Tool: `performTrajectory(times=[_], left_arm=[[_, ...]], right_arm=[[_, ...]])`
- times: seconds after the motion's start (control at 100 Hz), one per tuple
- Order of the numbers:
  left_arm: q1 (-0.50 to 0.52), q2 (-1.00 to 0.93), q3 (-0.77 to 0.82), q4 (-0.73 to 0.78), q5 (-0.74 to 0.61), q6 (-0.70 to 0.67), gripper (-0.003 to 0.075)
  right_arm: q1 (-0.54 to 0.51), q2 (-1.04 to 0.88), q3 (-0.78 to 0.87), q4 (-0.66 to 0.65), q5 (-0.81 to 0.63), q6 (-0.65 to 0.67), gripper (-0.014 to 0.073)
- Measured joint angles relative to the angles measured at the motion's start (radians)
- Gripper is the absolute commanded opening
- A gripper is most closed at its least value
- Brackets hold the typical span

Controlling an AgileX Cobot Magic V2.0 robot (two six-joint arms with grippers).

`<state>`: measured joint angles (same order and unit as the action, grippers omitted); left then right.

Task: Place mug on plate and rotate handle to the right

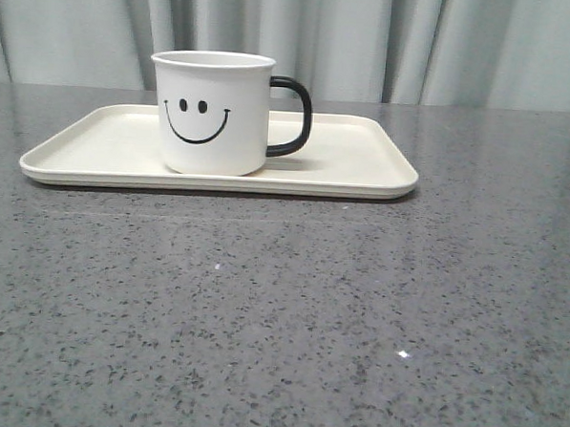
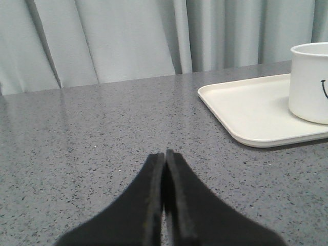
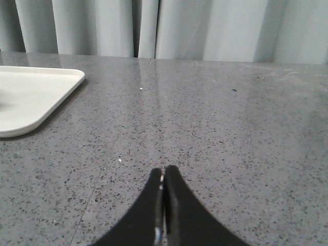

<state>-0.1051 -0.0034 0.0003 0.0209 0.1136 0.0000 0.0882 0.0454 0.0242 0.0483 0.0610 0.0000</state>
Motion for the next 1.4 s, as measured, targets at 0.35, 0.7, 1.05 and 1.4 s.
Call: performTrajectory(times=[0.35,0.7,1.05,1.4], left_arm=[[0.000,0.000,0.000,0.000,0.000,0.000,-0.0020],[0.000,0.000,0.000,0.000,0.000,0.000,-0.0020],[0.000,0.000,0.000,0.000,-0.002,0.000,-0.0020],[0.000,0.000,0.000,0.000,-0.002,0.000,-0.0020]], right_arm=[[0.000,-0.032,0.003,-0.025,-0.023,0.012,-0.0067],[0.002,-0.043,0.003,-0.027,-0.024,0.012,-0.0067],[0.002,-0.055,0.003,-0.028,-0.025,0.015,-0.0067],[0.002,-0.055,0.003,-0.028,-0.025,0.015,-0.0067]])
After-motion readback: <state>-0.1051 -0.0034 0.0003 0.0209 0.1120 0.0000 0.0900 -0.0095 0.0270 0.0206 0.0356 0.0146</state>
